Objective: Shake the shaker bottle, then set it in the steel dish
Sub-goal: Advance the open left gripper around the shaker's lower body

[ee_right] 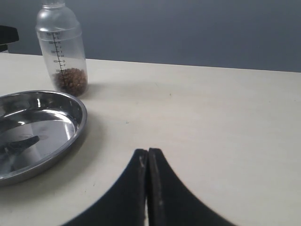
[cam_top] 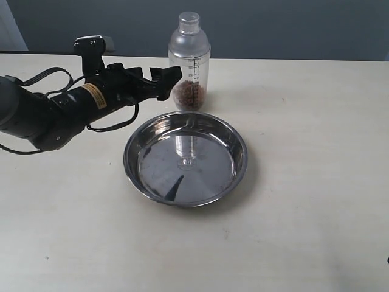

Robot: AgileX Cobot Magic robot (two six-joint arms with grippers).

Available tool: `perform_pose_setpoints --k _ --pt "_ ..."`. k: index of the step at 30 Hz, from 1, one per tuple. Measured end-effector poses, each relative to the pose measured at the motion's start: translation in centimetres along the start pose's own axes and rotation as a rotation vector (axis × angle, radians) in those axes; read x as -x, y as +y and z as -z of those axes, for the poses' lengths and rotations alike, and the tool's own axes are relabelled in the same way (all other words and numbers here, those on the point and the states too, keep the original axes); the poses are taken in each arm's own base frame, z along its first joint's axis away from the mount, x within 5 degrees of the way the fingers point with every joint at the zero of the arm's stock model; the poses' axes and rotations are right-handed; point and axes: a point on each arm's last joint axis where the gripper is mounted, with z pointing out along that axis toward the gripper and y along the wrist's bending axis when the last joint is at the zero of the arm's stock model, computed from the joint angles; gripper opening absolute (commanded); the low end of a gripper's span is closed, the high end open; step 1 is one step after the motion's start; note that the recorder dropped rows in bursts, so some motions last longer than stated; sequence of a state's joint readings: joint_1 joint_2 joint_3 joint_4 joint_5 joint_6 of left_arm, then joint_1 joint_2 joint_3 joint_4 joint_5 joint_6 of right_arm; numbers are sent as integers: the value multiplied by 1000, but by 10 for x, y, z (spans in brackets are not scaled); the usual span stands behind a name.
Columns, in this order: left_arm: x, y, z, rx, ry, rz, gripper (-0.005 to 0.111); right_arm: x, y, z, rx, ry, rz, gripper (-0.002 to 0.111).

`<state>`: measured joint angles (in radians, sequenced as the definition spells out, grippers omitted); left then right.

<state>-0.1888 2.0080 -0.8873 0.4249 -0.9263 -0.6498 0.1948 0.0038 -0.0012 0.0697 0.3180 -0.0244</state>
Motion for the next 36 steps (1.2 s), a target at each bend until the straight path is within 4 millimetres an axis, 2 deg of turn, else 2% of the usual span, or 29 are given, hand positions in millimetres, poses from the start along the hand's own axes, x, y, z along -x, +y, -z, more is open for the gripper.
perform_pose_setpoints --k 10,19,25,29,36 --pt "0 -7 -1 -69 23 66 105 0 0 0 0 0 2 -1" --pt "4 -17 -13 -158 96 -242 105 0 0 0 0 0 2 -1" --pt "5 -13 -17 -120 141 -305 105 0 0 0 0 0 2 -1" --pt "2 -7 -22 -72 154 -283 105 0 0 0 0 0 2 -1" --pt "-16 7 -36 -57 168 -324 105 0 0 0 0 0 2 -1"
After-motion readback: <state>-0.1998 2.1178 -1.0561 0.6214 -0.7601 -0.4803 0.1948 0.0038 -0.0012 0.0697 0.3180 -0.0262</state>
